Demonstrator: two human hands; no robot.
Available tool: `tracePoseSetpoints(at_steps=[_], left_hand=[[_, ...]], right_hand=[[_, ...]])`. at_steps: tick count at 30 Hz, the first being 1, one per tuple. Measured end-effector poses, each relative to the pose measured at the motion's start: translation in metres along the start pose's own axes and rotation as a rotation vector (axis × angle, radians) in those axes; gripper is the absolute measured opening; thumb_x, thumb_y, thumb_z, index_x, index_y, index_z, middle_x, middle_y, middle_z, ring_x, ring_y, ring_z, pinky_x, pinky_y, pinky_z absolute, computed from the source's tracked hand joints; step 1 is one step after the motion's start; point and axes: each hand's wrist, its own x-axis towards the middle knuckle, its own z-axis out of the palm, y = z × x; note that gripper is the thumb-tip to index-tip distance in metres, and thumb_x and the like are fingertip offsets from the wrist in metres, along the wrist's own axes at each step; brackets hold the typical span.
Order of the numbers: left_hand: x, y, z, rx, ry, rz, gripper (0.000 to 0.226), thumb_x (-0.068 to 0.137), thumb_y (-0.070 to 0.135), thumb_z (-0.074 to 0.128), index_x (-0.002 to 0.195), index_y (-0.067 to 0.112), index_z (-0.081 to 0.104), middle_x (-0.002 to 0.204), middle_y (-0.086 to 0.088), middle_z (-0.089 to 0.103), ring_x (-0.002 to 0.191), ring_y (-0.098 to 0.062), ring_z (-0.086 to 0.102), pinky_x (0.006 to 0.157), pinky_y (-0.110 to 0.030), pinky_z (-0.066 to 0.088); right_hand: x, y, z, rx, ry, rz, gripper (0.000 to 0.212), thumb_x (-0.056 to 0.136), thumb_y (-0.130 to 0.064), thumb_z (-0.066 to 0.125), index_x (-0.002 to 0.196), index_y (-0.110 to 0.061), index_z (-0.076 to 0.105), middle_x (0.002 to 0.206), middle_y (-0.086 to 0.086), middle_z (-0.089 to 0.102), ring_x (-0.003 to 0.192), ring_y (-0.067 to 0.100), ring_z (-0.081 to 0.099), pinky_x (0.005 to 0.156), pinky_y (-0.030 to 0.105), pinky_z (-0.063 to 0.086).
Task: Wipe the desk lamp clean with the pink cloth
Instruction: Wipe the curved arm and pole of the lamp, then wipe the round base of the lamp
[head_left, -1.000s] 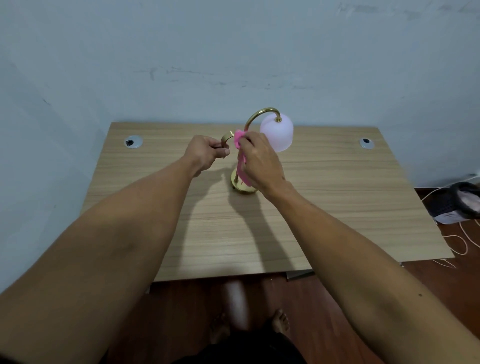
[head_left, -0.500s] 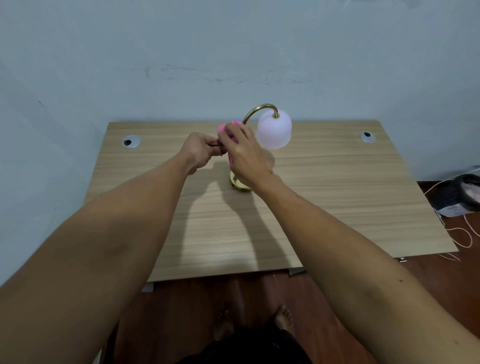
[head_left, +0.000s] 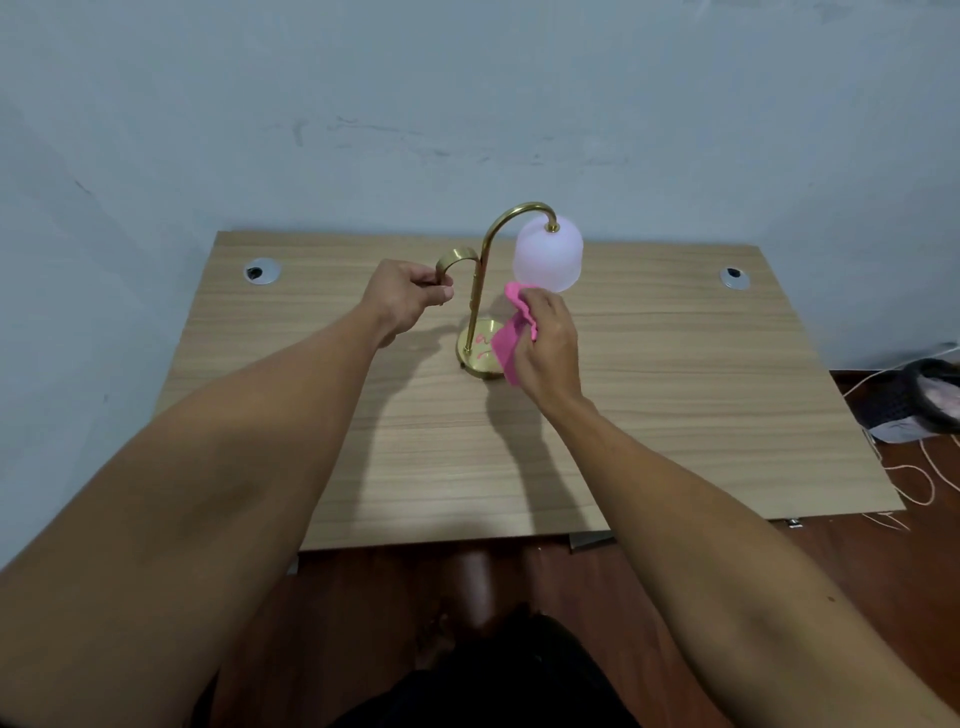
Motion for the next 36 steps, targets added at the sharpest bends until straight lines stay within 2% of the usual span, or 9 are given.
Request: tracePoseSetpoints(at_steps=[11,14,17,20,26,28,32,34,36], left_hand=[[-0.006,0.005,0.01,-0.028,0.063,-0.02,0.022,0.085,-0.007,0.073,0.107,-0.01,0.072,0.085,-0.006,0.065,0.053,0.013,0.056,0.056,-0.003,0.039],[-0.008,0.0,0.016,-0.007,0.104,-0.054,0.024,0.083,-0.01,0.071,0.107,-0.008,0.073,0.088,-0.005,0.068,0.063,0.009,0.06,0.06,-0.004,0.043],[-0.007,-0.016,0.029,-0.022,0.148,-0.129,0.035,0.081,-0.009,0.072,0.116,-0.001,0.071,0.101,-0.011,0.07,0.092,-0.013,0.066,0.088,-0.025,0.057],[-0.005,-0.032,0.048,-0.005,0.182,-0.197,0.037,0.084,0.004,0.077,0.12,0.003,0.069,0.102,-0.008,0.069,0.096,-0.017,0.065,0.103,-0.038,0.055],[0.007,-0.06,0.087,0.163,0.147,-0.271,0.057,0.089,0.015,0.074,0.143,0.01,0.056,0.144,-0.008,0.06,0.131,-0.024,0.058,0.113,-0.037,0.046],[0.014,-0.072,0.096,0.221,0.118,-0.254,0.061,0.089,0.013,0.074,0.146,0.012,0.053,0.147,-0.009,0.058,0.127,-0.025,0.061,0.109,-0.036,0.048],[0.028,-0.094,0.106,0.337,0.109,-0.193,0.049,0.095,0.019,0.067,0.143,0.012,0.057,0.137,-0.011,0.065,0.121,-0.026,0.063,0.091,-0.025,0.042],[0.033,-0.101,0.11,0.386,0.123,-0.145,0.033,0.099,0.024,0.062,0.129,0.011,0.068,0.124,-0.01,0.072,0.114,-0.025,0.067,0.088,-0.025,0.042],[0.035,-0.107,0.112,0.388,0.16,-0.11,0.024,0.099,0.027,0.062,0.115,0.013,0.073,0.113,-0.008,0.076,0.105,-0.024,0.069,0.086,-0.026,0.045]], right_hand=[[0.007,-0.007,0.047,0.205,-0.192,0.0,0.065,0.102,0.007,0.041,0.164,-0.007,0.028,0.167,0.009,0.038,0.155,0.023,0.035,0.127,0.042,0.031],[-0.004,0.017,0.049,0.153,-0.23,0.004,0.061,0.099,0.009,0.044,0.157,-0.007,0.044,0.148,0.011,0.06,0.136,0.025,0.056,0.112,0.048,0.046],[-0.009,0.036,0.041,0.188,-0.192,0.143,0.051,0.097,-0.003,0.047,0.145,-0.014,0.061,0.119,0.004,0.073,0.112,0.026,0.067,0.099,0.049,0.055],[-0.007,0.047,0.027,0.197,-0.049,0.293,0.051,0.09,-0.017,0.038,0.13,-0.014,0.07,0.117,0.006,0.075,0.111,0.027,0.068,0.097,0.049,0.056],[0.025,0.081,0.027,0.128,0.094,0.33,0.049,0.092,-0.012,0.04,0.133,-0.018,0.066,0.128,-0.001,0.072,0.121,0.021,0.065,0.098,0.041,0.054],[0.035,0.097,0.04,0.067,0.005,0.251,0.051,0.095,-0.004,0.041,0.141,-0.015,0.061,0.136,0.004,0.068,0.125,0.026,0.061,0.101,0.039,0.051],[0.045,0.121,0.074,0.093,-0.286,0.209,0.043,0.107,-0.011,0.048,0.149,-0.014,0.053,0.13,0.003,0.068,0.118,0.021,0.065,0.104,0.006,0.041],[0.039,0.131,0.09,0.085,-0.363,0.193,0.044,0.111,-0.023,0.042,0.153,-0.017,0.049,0.129,0.008,0.069,0.116,0.022,0.069,0.106,0.034,0.054],[0.027,0.142,0.103,-0.106,-0.488,0.109,0.055,0.111,-0.03,0.027,0.164,-0.015,0.03,0.164,0.016,0.041,0.153,0.032,0.039,0.127,0.052,0.029]])
